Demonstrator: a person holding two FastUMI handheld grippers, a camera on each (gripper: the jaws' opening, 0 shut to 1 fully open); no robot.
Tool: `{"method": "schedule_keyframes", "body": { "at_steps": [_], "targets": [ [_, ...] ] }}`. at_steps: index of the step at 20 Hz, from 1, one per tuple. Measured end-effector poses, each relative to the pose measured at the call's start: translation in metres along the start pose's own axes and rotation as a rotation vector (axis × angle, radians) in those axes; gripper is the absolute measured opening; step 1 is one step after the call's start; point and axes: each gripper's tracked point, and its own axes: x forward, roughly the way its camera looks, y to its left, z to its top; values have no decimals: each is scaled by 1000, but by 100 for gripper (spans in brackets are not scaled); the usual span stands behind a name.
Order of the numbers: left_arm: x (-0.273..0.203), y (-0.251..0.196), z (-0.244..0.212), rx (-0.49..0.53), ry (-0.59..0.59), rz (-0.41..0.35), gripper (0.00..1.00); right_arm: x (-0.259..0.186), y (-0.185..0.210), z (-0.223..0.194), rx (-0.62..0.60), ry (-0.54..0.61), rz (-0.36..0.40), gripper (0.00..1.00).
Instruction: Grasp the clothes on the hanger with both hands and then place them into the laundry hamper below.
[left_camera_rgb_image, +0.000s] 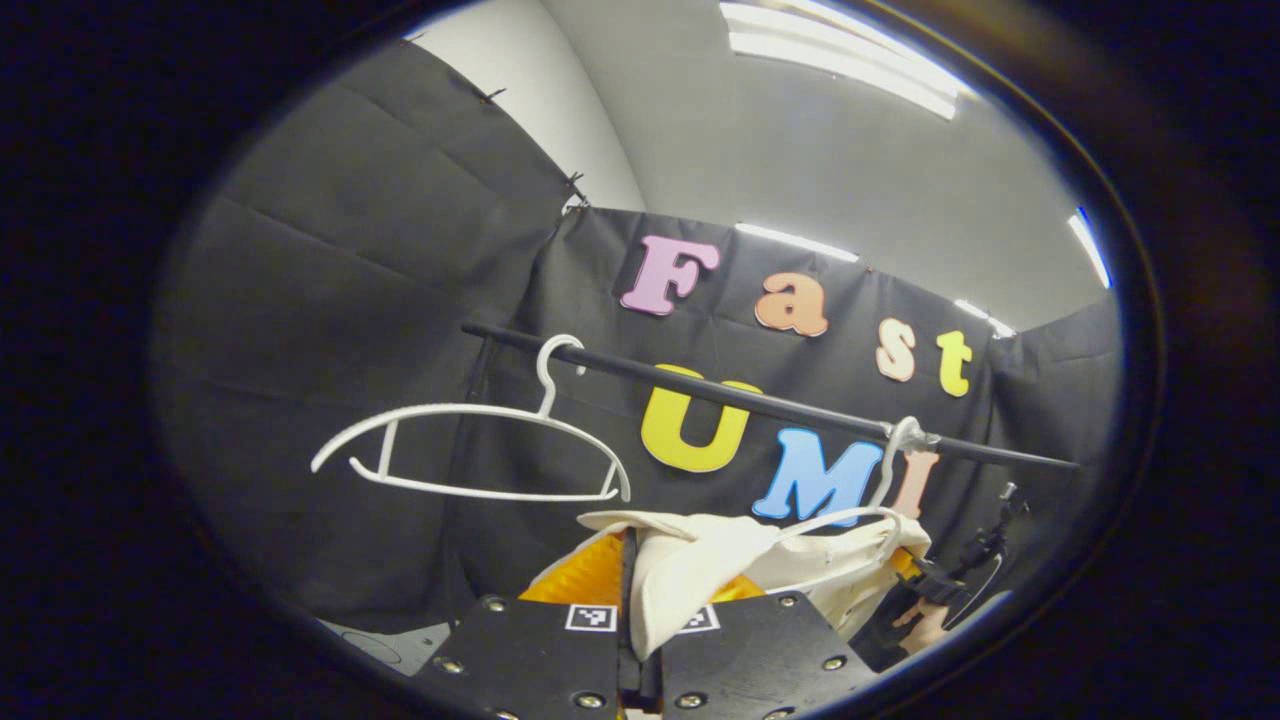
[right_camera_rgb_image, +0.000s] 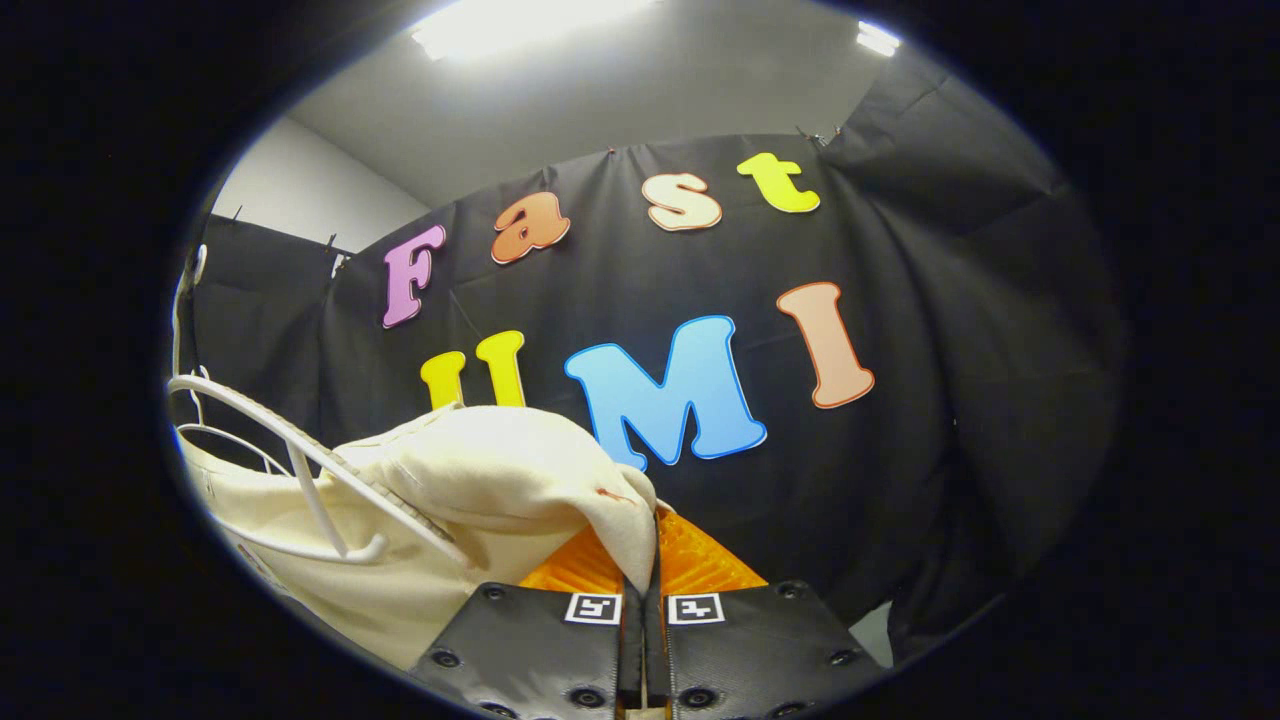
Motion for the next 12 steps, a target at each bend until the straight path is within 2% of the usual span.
{"method": "schedule_keyframes", "body": {
  "at_steps": [2, 4, 7, 8, 12],
  "targets": [
    [2, 16, -4, 23, 13, 14, 2, 3, 3, -6, 6, 9, 16, 3],
    [3, 27, -9, -23, 38, -2, 2, 8, 5, -20, 33, 44, 21, 3],
    [13, 44, -36, -52, 99, 9, 2, 13, 7, -37, 39, 80, 34, 0],
    [19, 49, -46, -63, 120, 15, 2, 14, 6, -44, 35, 91, 32, 3],
    [27, 58, -83, -74, 178, 49, 2, 7, 0, -73, 38, 154, 14, 3]
  ]
}}
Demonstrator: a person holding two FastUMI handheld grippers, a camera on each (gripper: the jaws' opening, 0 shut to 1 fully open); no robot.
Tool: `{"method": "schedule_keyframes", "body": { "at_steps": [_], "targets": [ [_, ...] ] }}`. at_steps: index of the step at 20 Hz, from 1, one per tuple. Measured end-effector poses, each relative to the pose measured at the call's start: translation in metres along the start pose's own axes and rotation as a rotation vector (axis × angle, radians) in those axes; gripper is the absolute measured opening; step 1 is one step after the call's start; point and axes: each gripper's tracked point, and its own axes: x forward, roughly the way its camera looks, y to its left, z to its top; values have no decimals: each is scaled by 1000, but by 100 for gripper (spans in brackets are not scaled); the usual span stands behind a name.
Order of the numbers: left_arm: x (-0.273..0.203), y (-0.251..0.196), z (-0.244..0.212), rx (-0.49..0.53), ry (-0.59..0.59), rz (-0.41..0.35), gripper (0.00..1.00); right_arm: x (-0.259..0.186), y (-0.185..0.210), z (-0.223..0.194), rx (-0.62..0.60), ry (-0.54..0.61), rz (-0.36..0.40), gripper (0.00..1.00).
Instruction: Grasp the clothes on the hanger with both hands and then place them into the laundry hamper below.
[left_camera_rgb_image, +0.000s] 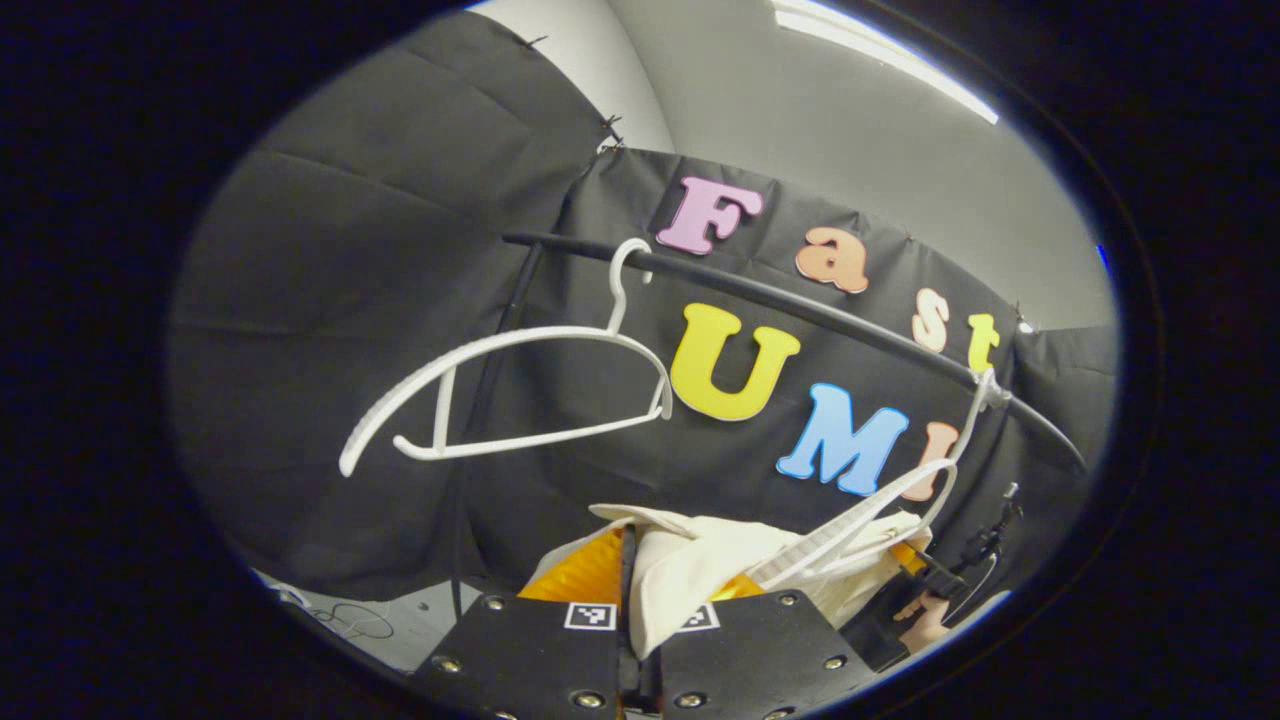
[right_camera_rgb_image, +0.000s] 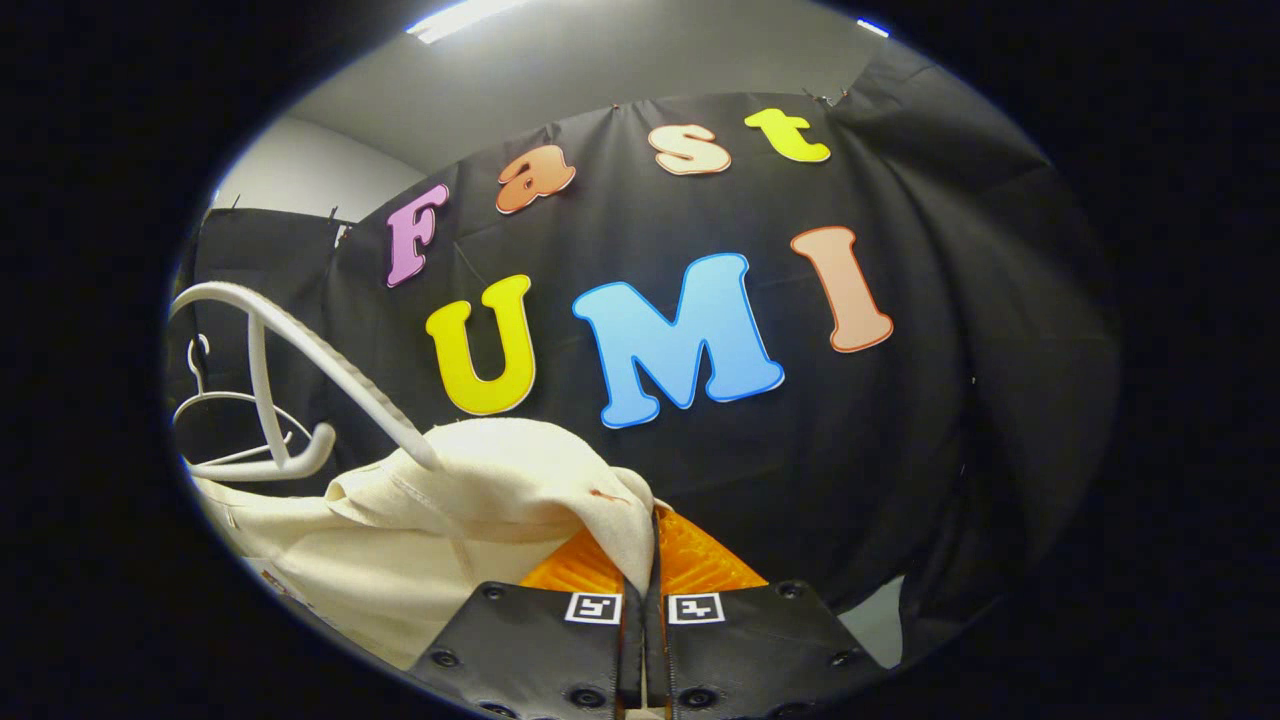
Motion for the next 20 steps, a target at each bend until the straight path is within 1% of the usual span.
{"method": "schedule_keyframes", "body": {
  "at_steps": [4, 6, 7, 8, 9, 12, 13, 14, 15, 16, 17, 18, 20],
  "targets": [
    [-10, 7, -28, 29, 42, 41, 2, -21, -6, -27, -17, 55, -13, 3],
    [-28, 15, -34, 58, 52, 61, 2, -39, -5, -34, -31, 66, -13, 3],
    [-39, 22, -35, 80, 54, 68, 2, -50, -3, -36, -34, 68, -12, 0],
    [-50, 27, -36, 99, 53, 70, 2, -62, -1, -36, -38, 65, -13, 3],
    [-64, 32, -36, 108, 55, 70, 2, -74, 2, -36, -45, 61, -13, 3],
    [-98, 49, -43, 103, 72, 56, 2, -122, 12, -43, -72, 70, -19, 3],
    [-107, 59, -47, 103, 81, 58, 2, -141, 18, -44, -82, 73, -15, 0],
    [-117, 67, -49, 94, 89, 54, 2, -158, 23, -47, -98, 79, -17, 3],
    [-127, 72, -49, 81, 96, 41, 2, -175, 28, -48, -114, 86, -18, 0],
    [-137, 75, -49, 73, 102, 24, 2, -193, 37, -49, -123, 93, -16, 0],
    [-136, 71, -51, 75, 106, 7, 2, -208, 46, -48, -130, 96, -12, 0],
    [-144, 74, -52, 84, 111, -5, 2, -219, 57, -46, -136, 95, -9, 3],
    [-160, 76, -52, 116, 116, -44, 2, -245, 87, -44, -158, 89, 11, 3]
  ]
}}
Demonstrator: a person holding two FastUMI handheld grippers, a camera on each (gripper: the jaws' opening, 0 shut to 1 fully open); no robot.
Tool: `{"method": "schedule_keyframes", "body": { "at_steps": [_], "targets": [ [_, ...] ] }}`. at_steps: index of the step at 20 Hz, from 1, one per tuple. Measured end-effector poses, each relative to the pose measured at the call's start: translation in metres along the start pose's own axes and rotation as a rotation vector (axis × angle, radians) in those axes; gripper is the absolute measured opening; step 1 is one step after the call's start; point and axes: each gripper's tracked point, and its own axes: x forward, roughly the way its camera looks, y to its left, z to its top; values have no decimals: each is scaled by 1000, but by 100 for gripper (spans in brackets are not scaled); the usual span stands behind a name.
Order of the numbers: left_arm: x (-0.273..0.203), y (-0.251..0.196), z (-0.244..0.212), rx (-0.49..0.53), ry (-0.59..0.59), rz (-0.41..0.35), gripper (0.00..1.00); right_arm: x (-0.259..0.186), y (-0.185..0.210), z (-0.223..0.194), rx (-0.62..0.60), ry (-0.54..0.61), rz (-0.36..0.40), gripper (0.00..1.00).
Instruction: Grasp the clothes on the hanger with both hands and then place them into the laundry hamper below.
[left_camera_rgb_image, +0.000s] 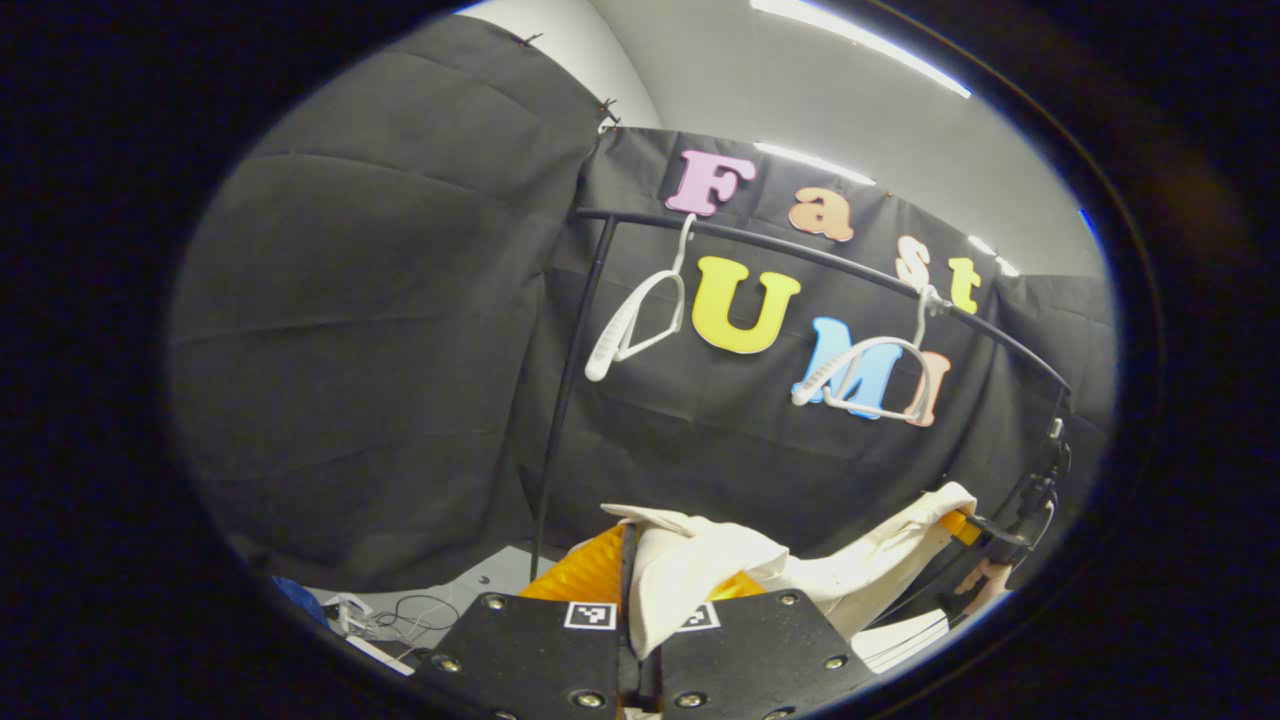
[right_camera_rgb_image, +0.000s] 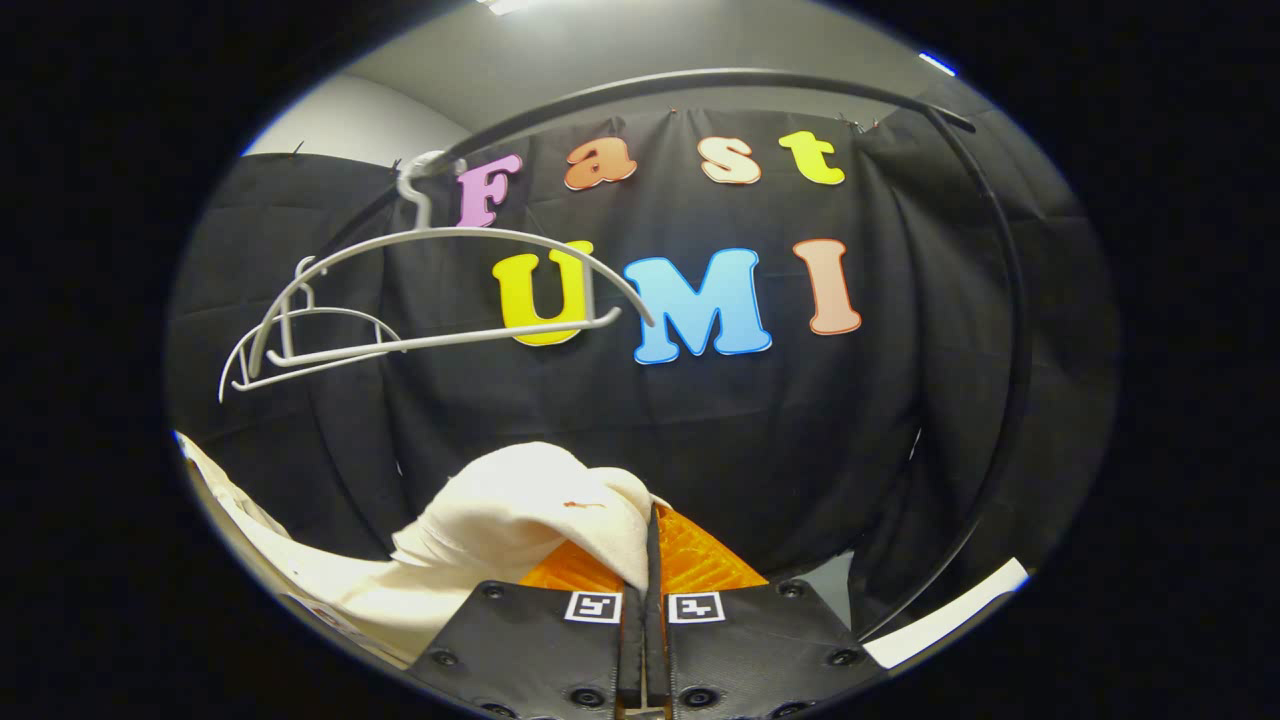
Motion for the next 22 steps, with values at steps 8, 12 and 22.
{"method": "schedule_keyframes", "body": {
  "at_steps": [8, 12, 22],
  "targets": [
    [-38, -28, -20, 265, 3, -168, 2, -86, 108, 1, -89, -6, 73, 3],
    [-46, -44, -32, 217, 4, -266, 2, -103, 145, -10, -90, 7, 112, 3],
    [-17, -34, -97, 139, 46, -284, 2, -96, 173, -109, -59, 202, 151, 3]
  ]
}}
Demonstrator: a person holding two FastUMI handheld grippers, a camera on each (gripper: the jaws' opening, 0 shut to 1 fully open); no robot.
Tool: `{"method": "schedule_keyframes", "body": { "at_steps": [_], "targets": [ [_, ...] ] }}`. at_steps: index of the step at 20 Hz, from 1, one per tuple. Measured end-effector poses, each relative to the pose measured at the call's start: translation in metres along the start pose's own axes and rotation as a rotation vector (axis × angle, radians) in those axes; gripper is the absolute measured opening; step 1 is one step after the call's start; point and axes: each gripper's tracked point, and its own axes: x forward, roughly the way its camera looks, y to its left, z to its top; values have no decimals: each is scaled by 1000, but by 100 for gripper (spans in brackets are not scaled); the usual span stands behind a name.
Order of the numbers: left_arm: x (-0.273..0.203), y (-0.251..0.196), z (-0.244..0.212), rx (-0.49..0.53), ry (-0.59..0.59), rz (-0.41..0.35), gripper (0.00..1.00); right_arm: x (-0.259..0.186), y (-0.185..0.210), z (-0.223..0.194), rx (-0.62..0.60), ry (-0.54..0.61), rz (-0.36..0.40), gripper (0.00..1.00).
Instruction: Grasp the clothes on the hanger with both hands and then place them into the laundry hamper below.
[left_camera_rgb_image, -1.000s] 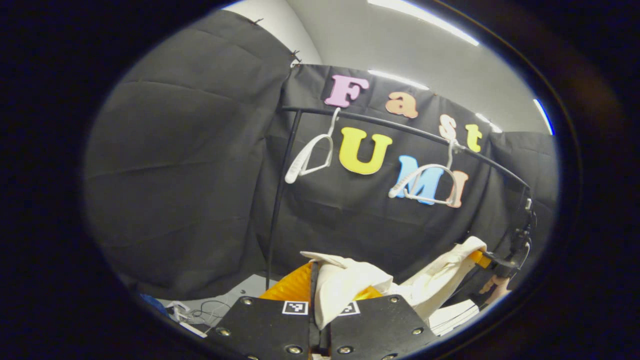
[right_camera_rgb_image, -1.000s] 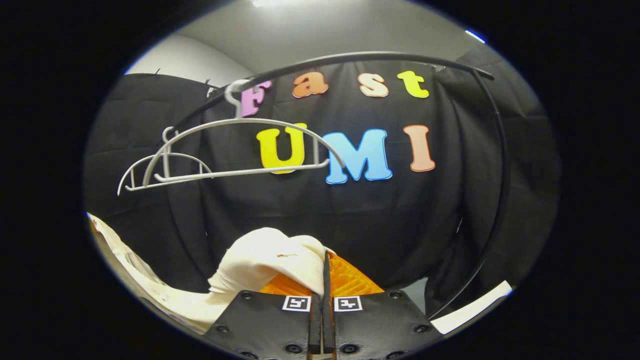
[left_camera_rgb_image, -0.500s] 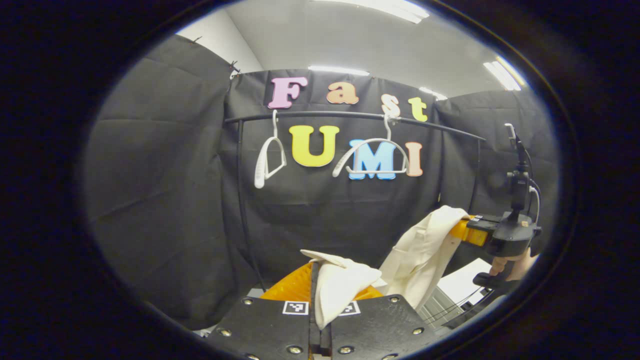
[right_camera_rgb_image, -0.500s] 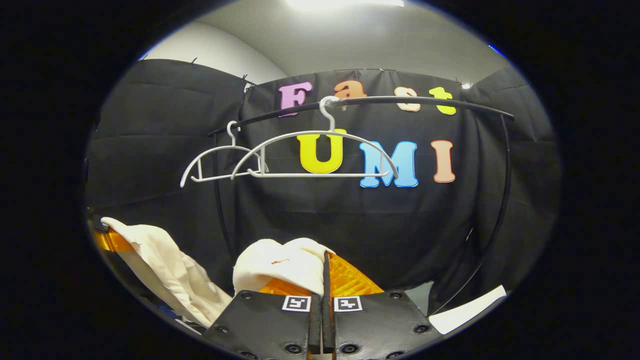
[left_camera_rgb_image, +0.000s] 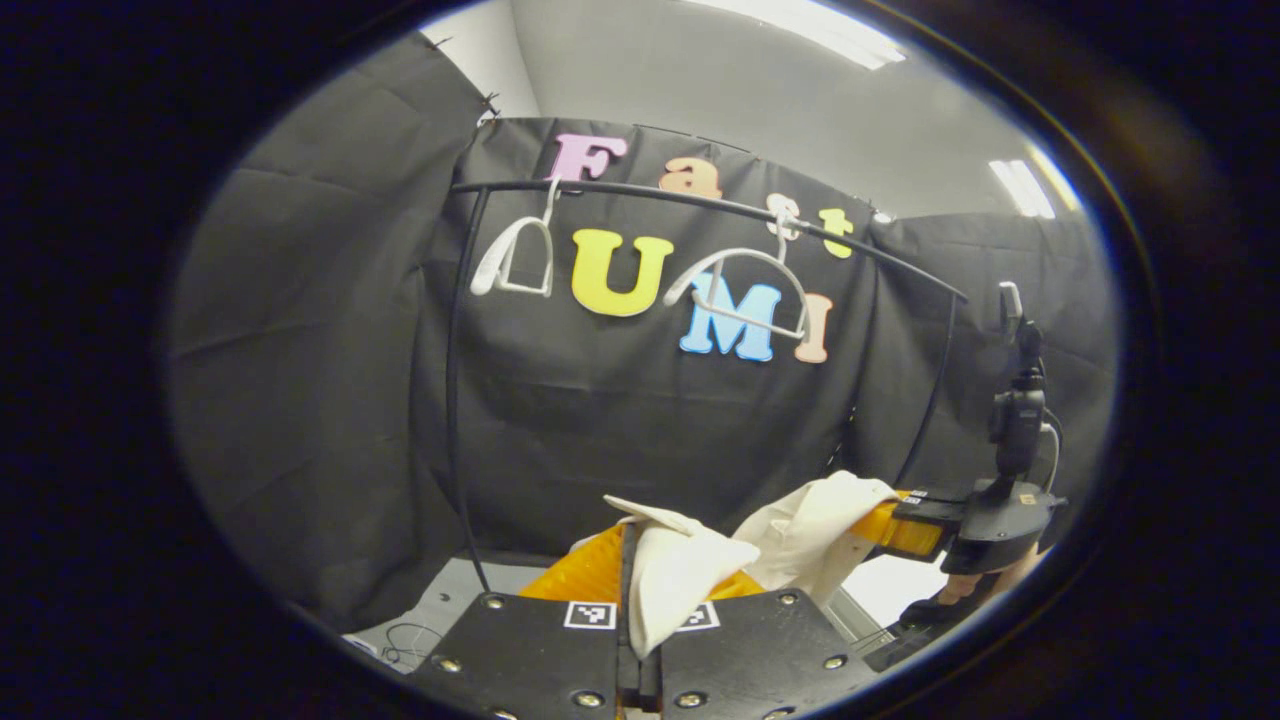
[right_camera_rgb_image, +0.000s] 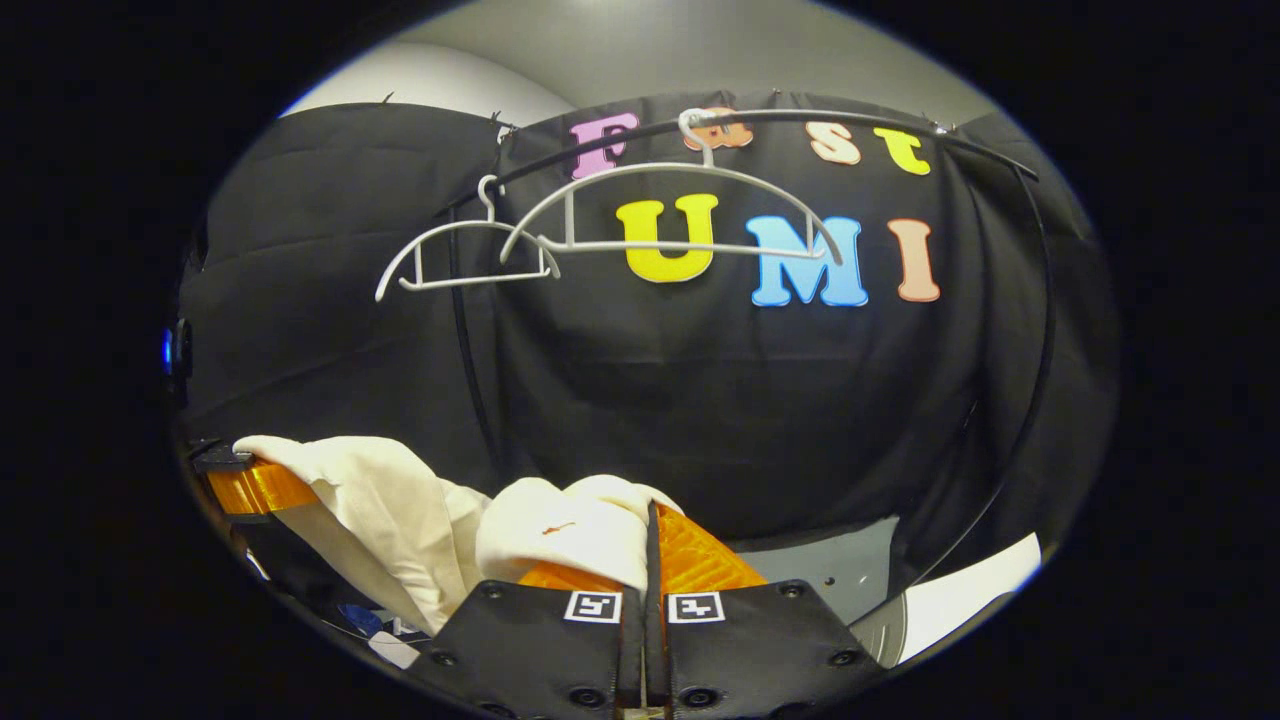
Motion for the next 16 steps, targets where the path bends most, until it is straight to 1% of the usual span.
{"method": "schedule_keyframes", "body": {
  "at_steps": [2, 5, 8, 10, 13, 16],
  "targets": [
    [7, 5, -35, -4, 39, 4, 2, 4, 1, -29, 23, 52, 3, 3],
    [19, 9, -81, -67, 94, -2, 3, 22, 1, -84, 77, 159, 11, 3],
    [47, 26, -138, -77, 156, 27, 3, 51, -1, -128, 70, 230, 14, 3],
    [66, 34, -177, -80, 209, 51, 3, 69, 0, -163, 94, 294, 21, 3],
    [77, 52, -248, -47, 305, 94, 3, 87, -3, -223, 117, 370, 24, 3],
    [85, 67, -312, -78, 379, 112, 3, 104, -7, -271, 119, 430, 13, 3]
  ]
}}
